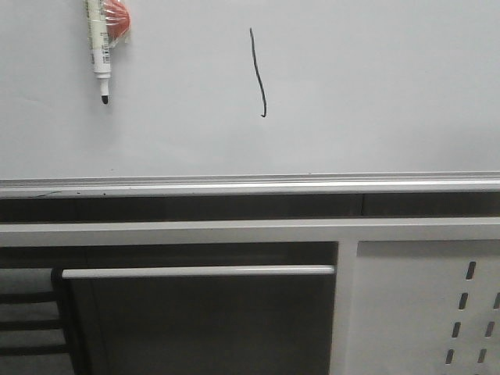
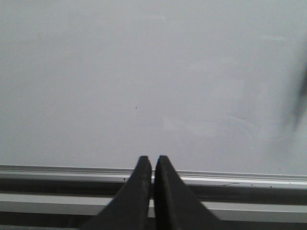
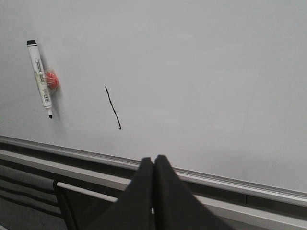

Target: Write number 1 on whiteboard

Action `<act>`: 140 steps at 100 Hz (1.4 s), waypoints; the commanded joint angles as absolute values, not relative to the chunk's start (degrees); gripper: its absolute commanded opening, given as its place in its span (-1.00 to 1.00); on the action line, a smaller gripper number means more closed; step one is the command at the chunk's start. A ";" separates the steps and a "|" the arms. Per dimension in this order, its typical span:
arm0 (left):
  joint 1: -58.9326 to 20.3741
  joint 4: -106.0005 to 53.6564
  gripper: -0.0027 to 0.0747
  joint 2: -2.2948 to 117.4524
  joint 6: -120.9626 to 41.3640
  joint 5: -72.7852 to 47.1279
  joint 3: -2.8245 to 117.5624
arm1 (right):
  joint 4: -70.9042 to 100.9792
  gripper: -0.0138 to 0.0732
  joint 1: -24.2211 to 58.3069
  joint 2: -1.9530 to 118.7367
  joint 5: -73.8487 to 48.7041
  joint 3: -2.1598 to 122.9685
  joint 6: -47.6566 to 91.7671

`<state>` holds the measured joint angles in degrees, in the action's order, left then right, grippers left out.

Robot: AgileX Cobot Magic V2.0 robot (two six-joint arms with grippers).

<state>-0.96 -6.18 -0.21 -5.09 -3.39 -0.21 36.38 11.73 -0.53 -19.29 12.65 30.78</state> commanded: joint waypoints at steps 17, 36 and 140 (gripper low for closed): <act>0.23 -5.90 -0.98 -1.58 -3.90 -1.27 -2.53 | 37.15 -0.83 11.34 -1.05 -15.44 14.04 31.07; 0.23 -5.90 -0.98 -1.58 -3.90 -1.04 -2.53 | 37.15 -0.83 11.34 -1.05 -15.44 14.04 31.07; 0.23 -5.90 -0.98 -1.48 -3.90 -1.04 -2.53 | 1.08 -0.83 -0.06 -1.55 -6.18 -2.13 -0.43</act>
